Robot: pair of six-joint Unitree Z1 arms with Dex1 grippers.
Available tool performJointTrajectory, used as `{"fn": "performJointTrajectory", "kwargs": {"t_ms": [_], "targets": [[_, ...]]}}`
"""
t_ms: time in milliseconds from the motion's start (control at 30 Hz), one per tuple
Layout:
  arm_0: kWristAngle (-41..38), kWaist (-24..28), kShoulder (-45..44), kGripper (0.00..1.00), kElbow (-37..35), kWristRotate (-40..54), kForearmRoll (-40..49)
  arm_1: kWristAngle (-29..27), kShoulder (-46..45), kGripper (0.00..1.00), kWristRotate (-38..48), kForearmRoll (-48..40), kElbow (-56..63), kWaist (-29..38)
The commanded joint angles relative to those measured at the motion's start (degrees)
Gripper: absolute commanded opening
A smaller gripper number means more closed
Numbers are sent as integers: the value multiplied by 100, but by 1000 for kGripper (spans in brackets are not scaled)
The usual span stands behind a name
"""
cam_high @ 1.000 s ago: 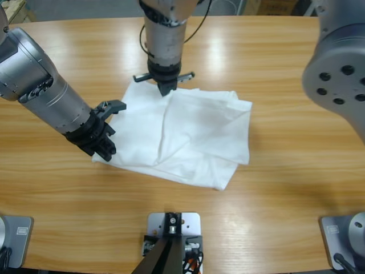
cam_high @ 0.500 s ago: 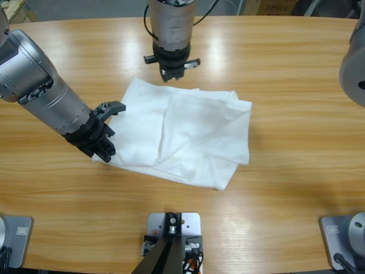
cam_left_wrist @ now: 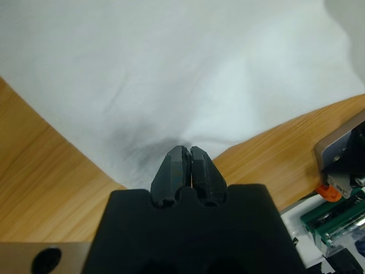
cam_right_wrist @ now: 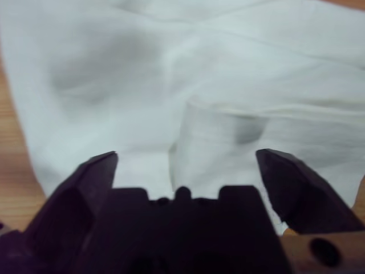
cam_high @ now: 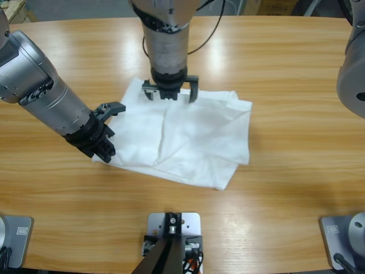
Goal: Fold clothes
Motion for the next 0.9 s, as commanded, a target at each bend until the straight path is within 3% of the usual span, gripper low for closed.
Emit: {"fn": "performJointTrajectory", "kwargs": {"t_ms": [33,167,267,433,467,500,567,633,667,700,900], "targets": [[60,-68,221,0,220,-68,-148,-137,308,956,315,559,242,59],[60,-68,214,0,246,-68,-174,-163,389,784,564,559,400,59],[60,-68,213,0,273,-68,-190,-185,447,726,631,559,439,59],[60,-68,213,0,282,-68,-208,-246,468,719,647,568,490,59],[60,-68,213,0,282,-68,-208,-299,436,664,643,568,511,59],[61,-68,214,0,285,-68,-208,-374,401,528,635,568,530,59],[68,-68,221,0,283,-68,-208,-443,371,348,629,568,588,59],[68,-68,221,0,287,-68,-208,-462,364,247,628,568,697,59],[68,-68,220,0,290,-68,-208,-504,368,70,613,568,754,59],[68,-68,213,0,290,-68,-208,-554,378,0,555,568,780,59],[72,-68,209,0,273,-68,-208,-710,187,0,397,568,840,127]]}}
